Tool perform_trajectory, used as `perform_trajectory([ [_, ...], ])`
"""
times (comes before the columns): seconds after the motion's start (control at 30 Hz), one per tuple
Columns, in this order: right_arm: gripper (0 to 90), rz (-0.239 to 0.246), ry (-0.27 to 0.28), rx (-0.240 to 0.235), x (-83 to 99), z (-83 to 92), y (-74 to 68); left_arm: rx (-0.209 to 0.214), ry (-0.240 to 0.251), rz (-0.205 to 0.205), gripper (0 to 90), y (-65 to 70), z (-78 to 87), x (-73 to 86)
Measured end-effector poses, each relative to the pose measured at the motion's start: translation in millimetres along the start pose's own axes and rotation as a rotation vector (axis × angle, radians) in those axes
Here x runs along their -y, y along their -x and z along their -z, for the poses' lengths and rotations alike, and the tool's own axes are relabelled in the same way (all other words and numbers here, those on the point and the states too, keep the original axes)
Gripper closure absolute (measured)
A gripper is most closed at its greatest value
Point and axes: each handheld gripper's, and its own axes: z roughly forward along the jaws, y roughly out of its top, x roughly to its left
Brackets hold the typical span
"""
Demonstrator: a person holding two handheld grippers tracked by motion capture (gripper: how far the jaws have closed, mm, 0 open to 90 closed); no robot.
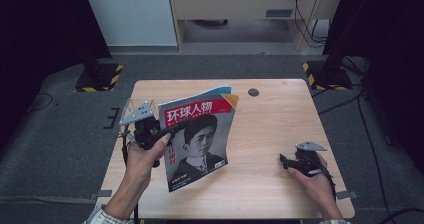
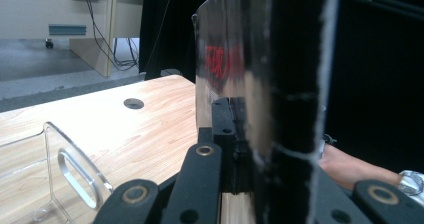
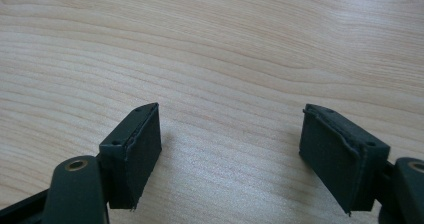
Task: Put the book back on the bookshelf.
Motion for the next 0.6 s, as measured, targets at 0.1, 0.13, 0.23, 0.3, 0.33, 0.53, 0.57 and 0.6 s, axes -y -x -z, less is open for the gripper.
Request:
perform_trajectory([
  [0.1, 24.9, 0.0, 0.0, 0.0, 0.0, 0.0, 0.0, 0.001, 0.01, 0.005, 86.4, -4.2, 6.3, 1.9],
  [0.13, 24.9, 0.0, 0.0, 0.0, 0.0, 0.0, 0.0, 0.001, 0.01, 0.005, 86.4, -4.2, 6.3, 1.9],
  [0.23, 24.8, 0.0, 0.0, 0.0, 0.0, 0.0, 0.0, 0.013, 0.015, 0.0, 86.4, -9.0, 14.6, 4.5],
  [0.3, 24.8, 0.0, 0.0, 0.0, 0.0, 0.0, 0.0, 0.015, 0.015, 0.001, 86.4, -11.5, 18.1, 6.2],
  [0.33, 24.8, 0.0, 0.0, 0.0, 0.0, 0.0, 0.0, 0.015, 0.015, 0.001, 86.4, -11.5, 18.1, 6.2],
  [0.53, 24.8, 0.0, 0.0, 0.0, 0.0, 0.0, 0.0, 0.005, 0.011, 0.001, 86.4, -18.3, 27.2, 12.1],
  [0.57, 24.9, -0.001, 0.0, 0.0, 0.0, 0.0, 0.0, 0.005, 0.011, 0.001, 86.4, -18.3, 27.2, 12.1],
  [0.6, 24.8, 0.0, 0.0, 0.0, 0.0, 0.0, 0.0, 0.004, 0.008, -0.001, 86.4, -19.1, 29.0, 12.8],
])
